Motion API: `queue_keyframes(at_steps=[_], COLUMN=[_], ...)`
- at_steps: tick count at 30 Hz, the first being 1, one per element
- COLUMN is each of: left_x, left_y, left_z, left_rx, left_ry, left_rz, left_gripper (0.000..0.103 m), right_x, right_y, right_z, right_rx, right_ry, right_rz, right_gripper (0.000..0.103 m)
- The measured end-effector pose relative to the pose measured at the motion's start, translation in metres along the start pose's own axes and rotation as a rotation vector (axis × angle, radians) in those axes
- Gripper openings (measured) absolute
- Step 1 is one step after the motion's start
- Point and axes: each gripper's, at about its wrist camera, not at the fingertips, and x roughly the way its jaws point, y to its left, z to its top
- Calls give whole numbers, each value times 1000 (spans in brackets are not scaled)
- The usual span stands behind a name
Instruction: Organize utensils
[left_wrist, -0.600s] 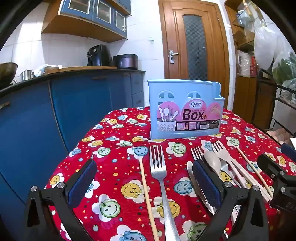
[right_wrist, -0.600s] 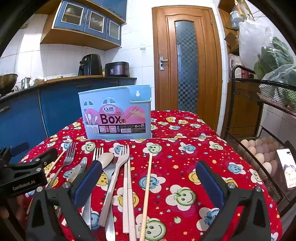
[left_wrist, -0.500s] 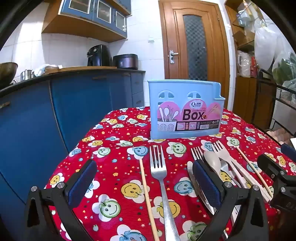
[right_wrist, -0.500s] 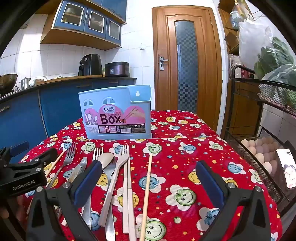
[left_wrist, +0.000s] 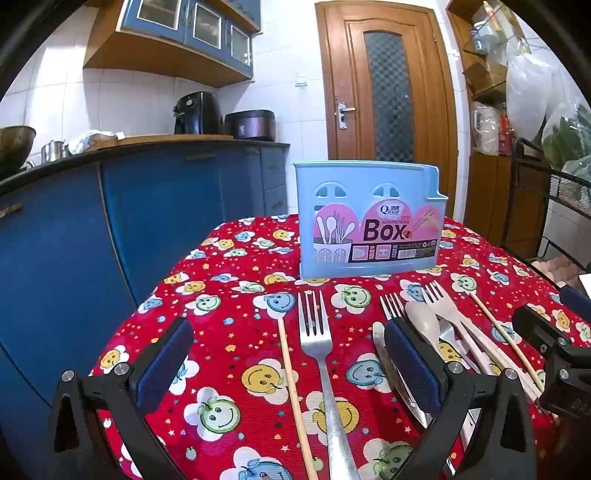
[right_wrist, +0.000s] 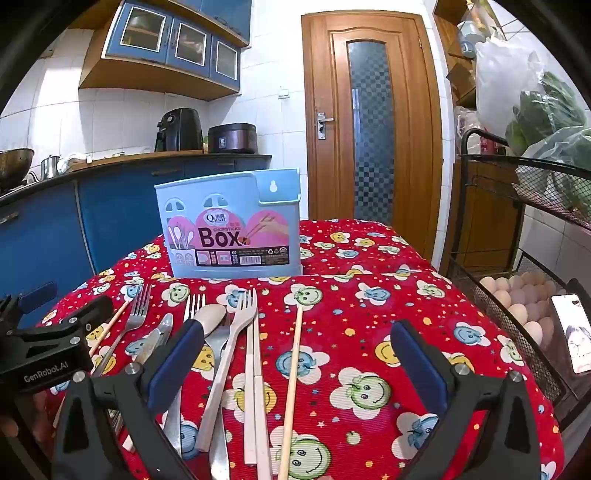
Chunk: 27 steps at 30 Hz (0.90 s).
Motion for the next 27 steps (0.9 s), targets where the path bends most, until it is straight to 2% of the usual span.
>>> queue_keyframes(at_steps=[27], left_x=[-1], left_y=[1], left_z=[-1], left_rx=[-3], left_ry=[-5], left_rz=[-2], left_gripper=[103], right_x=[0], right_y=[0], right_z=[0], right_rx=[1], right_ry=[-3], right_rz=[2], right_gripper=[103])
